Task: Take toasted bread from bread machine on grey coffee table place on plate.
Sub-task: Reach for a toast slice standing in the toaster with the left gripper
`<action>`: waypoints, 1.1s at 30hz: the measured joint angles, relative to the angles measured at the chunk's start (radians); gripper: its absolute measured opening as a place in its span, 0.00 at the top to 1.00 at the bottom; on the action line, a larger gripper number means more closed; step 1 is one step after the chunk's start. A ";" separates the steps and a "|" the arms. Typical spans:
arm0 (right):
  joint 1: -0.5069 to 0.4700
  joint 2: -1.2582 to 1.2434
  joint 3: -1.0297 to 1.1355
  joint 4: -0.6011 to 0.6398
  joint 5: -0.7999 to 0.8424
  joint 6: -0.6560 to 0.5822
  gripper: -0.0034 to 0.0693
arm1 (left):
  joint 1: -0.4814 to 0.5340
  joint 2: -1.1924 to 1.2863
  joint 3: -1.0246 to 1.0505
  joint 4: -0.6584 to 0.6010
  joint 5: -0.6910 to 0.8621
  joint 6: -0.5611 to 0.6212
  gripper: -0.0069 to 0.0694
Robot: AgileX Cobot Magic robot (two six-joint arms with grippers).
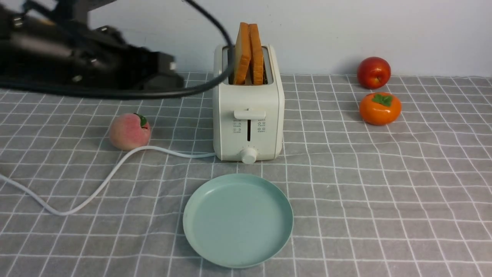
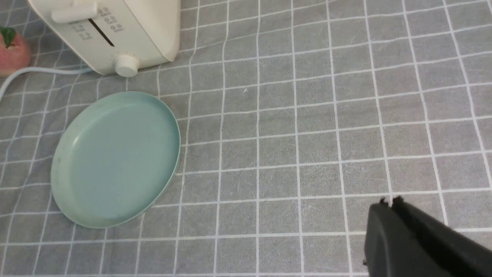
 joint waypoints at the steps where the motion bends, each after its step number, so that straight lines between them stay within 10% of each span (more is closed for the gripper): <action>1: 0.000 0.000 0.000 0.000 -0.002 0.001 0.95 | -0.035 0.075 -0.069 -0.006 -0.032 0.015 0.93; 10: 0.000 0.000 0.000 0.000 -0.007 0.002 0.95 | -0.068 0.395 -0.364 -0.008 -0.102 0.094 0.89; 24: 0.000 0.000 0.000 0.000 -0.021 0.002 0.95 | -0.068 0.590 -0.419 -0.332 -0.286 0.635 0.17; 28: 0.000 0.000 0.000 0.000 -0.021 0.002 0.95 | -0.068 0.628 -0.420 -0.489 -0.383 0.714 0.18; 33: 0.000 0.000 0.000 0.000 -0.021 0.002 0.95 | -0.070 0.647 -0.420 -0.613 -0.416 0.755 0.46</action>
